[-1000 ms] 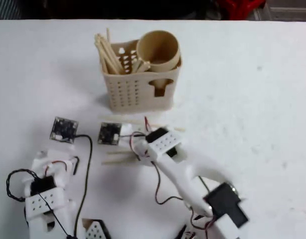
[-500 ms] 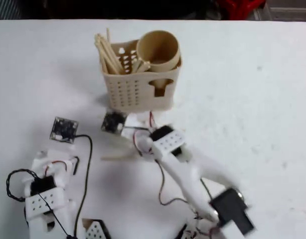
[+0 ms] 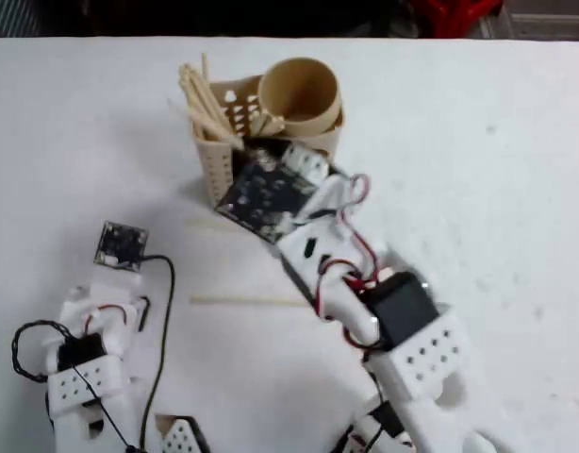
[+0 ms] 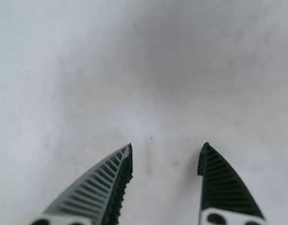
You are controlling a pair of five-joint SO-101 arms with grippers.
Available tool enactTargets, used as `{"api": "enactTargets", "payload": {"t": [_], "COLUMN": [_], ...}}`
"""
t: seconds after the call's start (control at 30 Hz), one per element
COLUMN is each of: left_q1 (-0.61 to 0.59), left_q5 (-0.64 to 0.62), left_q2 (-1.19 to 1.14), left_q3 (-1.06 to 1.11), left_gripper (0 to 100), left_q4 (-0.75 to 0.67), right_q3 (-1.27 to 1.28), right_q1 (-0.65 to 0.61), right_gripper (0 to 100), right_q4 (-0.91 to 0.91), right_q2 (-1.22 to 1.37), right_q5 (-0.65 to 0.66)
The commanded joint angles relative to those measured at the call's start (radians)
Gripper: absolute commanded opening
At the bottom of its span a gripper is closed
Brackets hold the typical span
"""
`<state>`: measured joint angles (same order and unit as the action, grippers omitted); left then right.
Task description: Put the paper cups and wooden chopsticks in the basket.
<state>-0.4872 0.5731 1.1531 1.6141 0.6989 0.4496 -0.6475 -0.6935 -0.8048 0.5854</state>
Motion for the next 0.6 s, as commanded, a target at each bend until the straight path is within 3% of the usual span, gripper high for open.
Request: {"api": "enactTargets", "payload": {"t": [0.0,0.3,0.57], "left_q1": [0.008,0.008,0.008], "left_q5": [0.011,0.011,0.011], "left_q2": [0.013,0.013,0.013], "left_q3": [-0.009,-0.009,-0.009], "left_gripper": [24,24,24], "left_q4": [-0.015,-0.015,-0.015], "right_q3": [-0.187,-0.499,-0.684], "right_q1": [-0.021,-0.025,0.027], "right_gripper": [1.6,1.7,1.8], "right_q4": [0.153,0.268,0.259], "right_q2": [0.058,0.467,0.697], "right_q5": [-0.008,-0.27,-0.292]}}
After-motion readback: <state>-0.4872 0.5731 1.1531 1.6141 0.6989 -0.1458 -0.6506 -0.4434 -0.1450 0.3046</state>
